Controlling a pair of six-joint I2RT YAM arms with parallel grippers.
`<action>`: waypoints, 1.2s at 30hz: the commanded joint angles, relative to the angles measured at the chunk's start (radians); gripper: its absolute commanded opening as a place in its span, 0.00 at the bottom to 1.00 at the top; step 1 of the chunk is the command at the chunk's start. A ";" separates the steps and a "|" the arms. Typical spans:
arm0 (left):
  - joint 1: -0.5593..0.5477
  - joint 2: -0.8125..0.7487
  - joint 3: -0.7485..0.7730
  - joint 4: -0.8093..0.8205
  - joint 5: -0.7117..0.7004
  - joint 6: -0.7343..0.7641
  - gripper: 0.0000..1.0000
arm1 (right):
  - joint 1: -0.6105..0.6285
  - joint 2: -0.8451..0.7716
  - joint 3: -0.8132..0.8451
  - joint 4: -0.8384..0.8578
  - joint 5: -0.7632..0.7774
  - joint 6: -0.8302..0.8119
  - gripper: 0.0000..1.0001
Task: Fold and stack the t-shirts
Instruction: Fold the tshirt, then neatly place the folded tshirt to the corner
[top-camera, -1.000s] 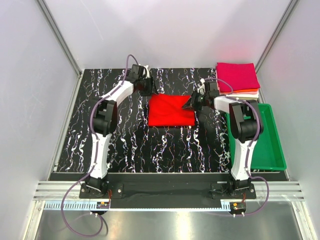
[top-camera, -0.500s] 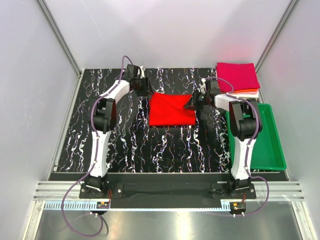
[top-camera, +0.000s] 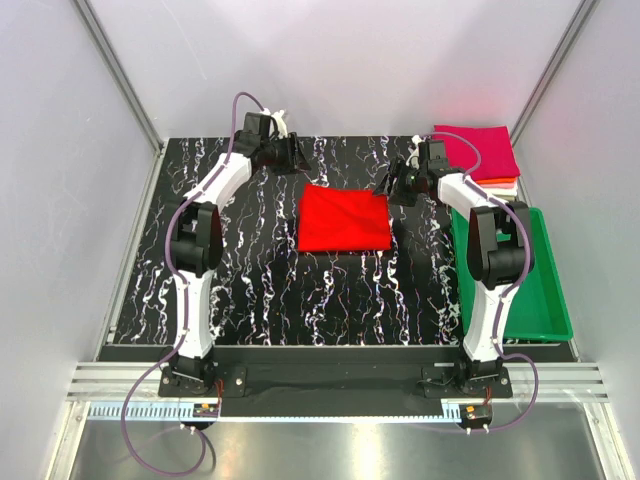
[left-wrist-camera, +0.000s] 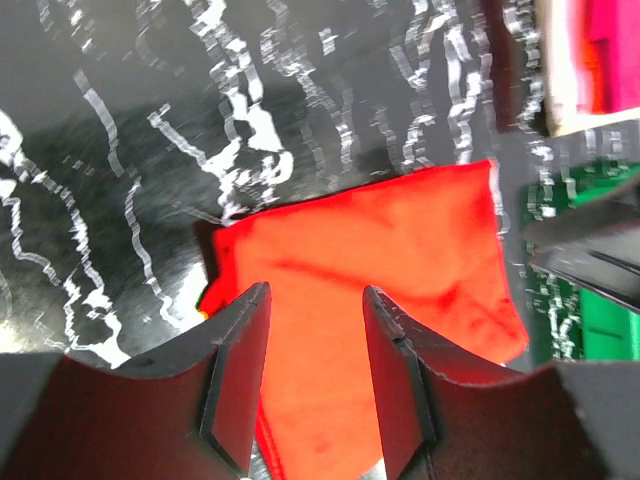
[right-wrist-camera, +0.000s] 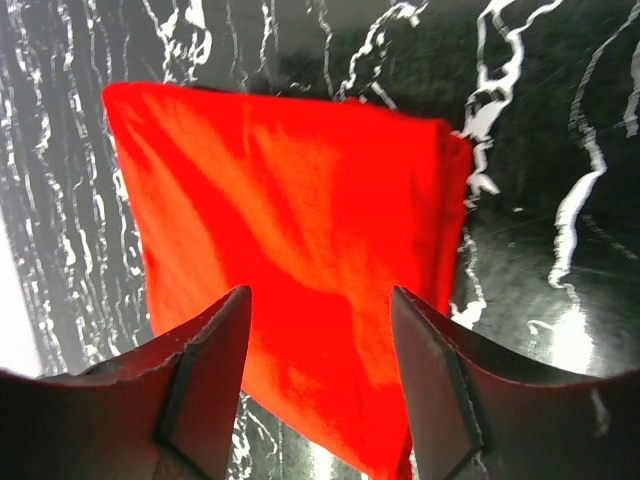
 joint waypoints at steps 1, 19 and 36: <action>-0.012 -0.021 -0.026 0.070 0.054 0.000 0.46 | -0.007 0.019 0.073 -0.069 0.052 -0.049 0.66; -0.013 0.202 0.010 0.084 0.032 -0.008 0.45 | -0.007 0.208 0.177 -0.106 0.094 -0.176 0.69; -0.010 0.004 0.098 -0.081 -0.022 0.038 0.48 | -0.006 0.251 0.206 -0.112 0.050 -0.219 0.42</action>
